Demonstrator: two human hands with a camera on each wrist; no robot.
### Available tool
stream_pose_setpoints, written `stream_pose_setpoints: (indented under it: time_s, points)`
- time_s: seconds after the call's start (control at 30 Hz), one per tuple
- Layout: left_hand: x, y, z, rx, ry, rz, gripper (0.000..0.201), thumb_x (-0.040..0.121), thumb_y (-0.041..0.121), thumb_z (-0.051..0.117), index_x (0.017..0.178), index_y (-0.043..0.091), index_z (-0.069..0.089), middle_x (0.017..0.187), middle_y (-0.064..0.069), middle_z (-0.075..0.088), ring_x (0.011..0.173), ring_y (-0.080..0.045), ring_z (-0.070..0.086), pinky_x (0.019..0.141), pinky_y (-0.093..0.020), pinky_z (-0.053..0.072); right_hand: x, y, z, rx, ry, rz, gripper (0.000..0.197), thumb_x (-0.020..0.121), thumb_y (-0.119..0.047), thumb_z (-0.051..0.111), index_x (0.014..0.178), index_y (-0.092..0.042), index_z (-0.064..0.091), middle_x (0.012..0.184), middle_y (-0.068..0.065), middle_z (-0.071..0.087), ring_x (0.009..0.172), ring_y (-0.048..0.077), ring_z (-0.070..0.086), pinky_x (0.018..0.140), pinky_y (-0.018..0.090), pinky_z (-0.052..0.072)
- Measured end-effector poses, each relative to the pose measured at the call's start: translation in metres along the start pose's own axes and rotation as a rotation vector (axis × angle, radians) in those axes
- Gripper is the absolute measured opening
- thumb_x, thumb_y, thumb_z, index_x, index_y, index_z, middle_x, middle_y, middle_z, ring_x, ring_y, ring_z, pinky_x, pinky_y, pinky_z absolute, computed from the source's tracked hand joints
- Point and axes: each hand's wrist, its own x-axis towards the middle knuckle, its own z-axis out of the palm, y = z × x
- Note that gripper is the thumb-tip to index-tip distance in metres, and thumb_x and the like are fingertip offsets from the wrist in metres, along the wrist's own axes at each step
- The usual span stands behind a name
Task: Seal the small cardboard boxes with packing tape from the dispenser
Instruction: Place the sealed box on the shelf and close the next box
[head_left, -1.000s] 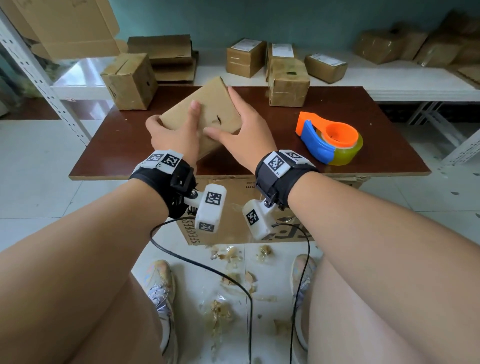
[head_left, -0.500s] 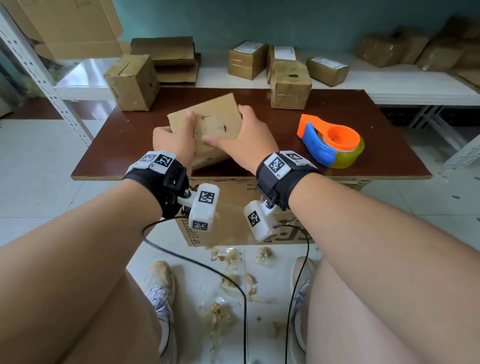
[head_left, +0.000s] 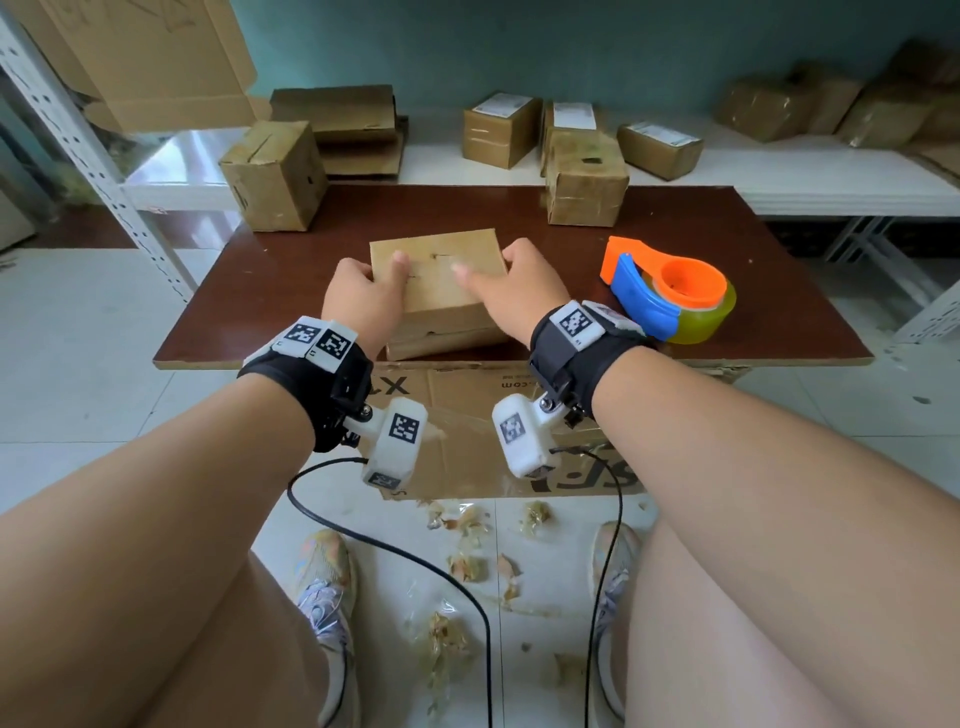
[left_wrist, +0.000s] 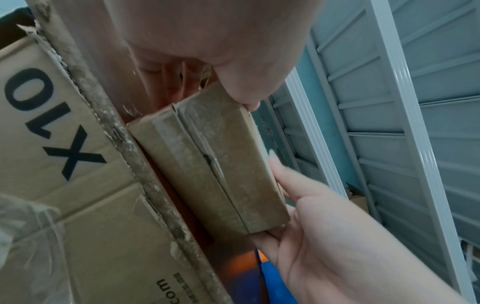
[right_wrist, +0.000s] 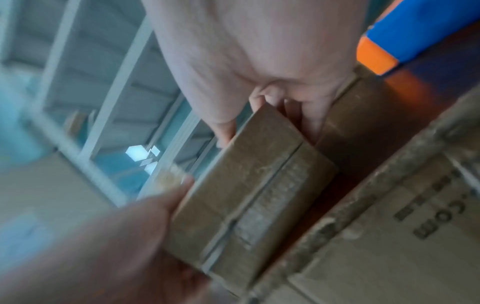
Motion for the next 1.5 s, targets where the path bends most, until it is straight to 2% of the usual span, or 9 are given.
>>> stream_pose_setpoints:
  time_s: [0.13, 0.3, 0.6, 0.73, 0.87, 1.03, 1.17, 1.33, 1.5]
  points:
    - [-0.003, -0.001, -0.004, 0.020, -0.064, -0.032, 0.076, 0.102, 0.076, 0.037, 0.125, 0.007, 0.058, 0.109, -0.007, 0.066, 0.088, -0.021, 0.059, 0.077, -0.037, 0.044, 0.007, 0.007, -0.005, 0.012, 0.082, 0.030, 0.041, 0.110, -0.047, 0.042, 0.087, -0.014, 0.051, 0.080, 0.001, 0.053, 0.085, 0.031, 0.055, 0.070, 0.036, 0.037]
    - [-0.012, -0.003, -0.004, 0.107, -0.127, 0.009, 0.079, 0.087, 0.078, 0.065, 0.125, 0.012, 0.045, 0.108, 0.001, 0.059, 0.095, -0.016, 0.062, 0.078, -0.039, 0.055, 0.002, 0.004, 0.006, -0.038, 0.004, -0.001, 0.064, 0.092, -0.071, 0.056, 0.123, -0.015, 0.056, 0.106, -0.001, 0.066, 0.093, 0.025, 0.065, 0.074, 0.039, 0.050]
    - [-0.008, 0.003, -0.003, 0.209, -0.070, -0.037, 0.083, 0.102, 0.075, 0.033, 0.146, 0.006, 0.044, 0.130, -0.012, 0.061, 0.113, -0.034, 0.061, 0.087, -0.042, 0.046, 0.002, 0.001, 0.005, -0.069, -0.007, 0.007, 0.069, 0.088, -0.079, 0.051, 0.118, -0.017, 0.059, 0.103, -0.002, 0.065, 0.091, 0.024, 0.064, 0.073, 0.038, 0.048]
    - [-0.012, 0.006, 0.000, 0.183, -0.082, -0.052, 0.089, 0.102, 0.078, 0.025, 0.150, 0.005, 0.040, 0.136, -0.014, 0.060, 0.114, -0.034, 0.059, 0.088, -0.043, 0.043, 0.008, 0.008, -0.001, -0.159, 0.104, 0.001, 0.039, 0.111, -0.045, 0.035, 0.099, -0.013, 0.055, 0.088, 0.004, 0.060, 0.095, 0.036, 0.064, 0.069, 0.037, 0.036]
    - [-0.015, 0.008, 0.001, 0.173, -0.079, -0.046, 0.091, 0.100, 0.081, 0.024, 0.147, 0.004, 0.041, 0.123, -0.009, 0.058, 0.106, -0.033, 0.058, 0.085, -0.041, 0.042, -0.002, 0.003, 0.001, -0.137, 0.008, -0.011, 0.071, 0.090, -0.080, 0.050, 0.123, -0.017, 0.055, 0.104, -0.002, 0.064, 0.092, 0.026, 0.064, 0.071, 0.038, 0.049]
    - [-0.019, 0.010, -0.003, 0.059, -0.103, -0.080, 0.101, 0.090, 0.090, 0.038, 0.148, 0.007, 0.040, 0.128, -0.006, 0.058, 0.112, -0.030, 0.059, 0.088, -0.042, 0.047, -0.001, -0.001, -0.010, -0.191, 0.196, -0.098, 0.039, 0.111, -0.044, 0.036, 0.094, -0.015, 0.057, 0.081, 0.002, 0.060, 0.088, 0.035, 0.064, 0.062, 0.038, 0.035]
    - [-0.023, 0.015, -0.005, -0.035, -0.053, -0.082, 0.106, 0.086, 0.089, 0.052, 0.148, 0.005, 0.035, 0.122, -0.004, 0.057, 0.111, -0.027, 0.060, 0.093, -0.042, 0.051, -0.014, -0.012, -0.004, -0.161, 0.137, -0.155, 0.065, 0.090, -0.078, 0.051, 0.126, -0.024, 0.058, 0.107, -0.007, 0.069, 0.092, 0.022, 0.066, 0.074, 0.039, 0.054]
    - [-0.018, 0.021, -0.014, -0.197, 0.075, -0.073, 0.120, 0.070, 0.090, 0.071, 0.150, 0.008, 0.035, 0.126, 0.000, 0.057, 0.110, -0.021, 0.059, 0.098, -0.039, 0.052, -0.015, -0.021, -0.002, -0.028, 0.278, -0.281, 0.032, 0.108, -0.046, 0.046, 0.095, -0.020, 0.057, 0.074, -0.001, 0.063, 0.071, 0.023, 0.060, 0.065, 0.047, 0.052]
    - [-0.011, 0.026, -0.012, -0.323, 0.197, -0.020, 0.075, 0.081, 0.066, 0.082, 0.122, 0.015, 0.046, 0.103, 0.010, 0.058, 0.093, -0.008, 0.063, 0.082, -0.029, 0.054, -0.022, -0.026, 0.004, 0.043, 0.182, -0.251, 0.058, 0.094, -0.076, 0.051, 0.118, -0.023, 0.057, 0.093, -0.009, 0.069, 0.081, 0.013, 0.062, 0.070, 0.036, 0.051]
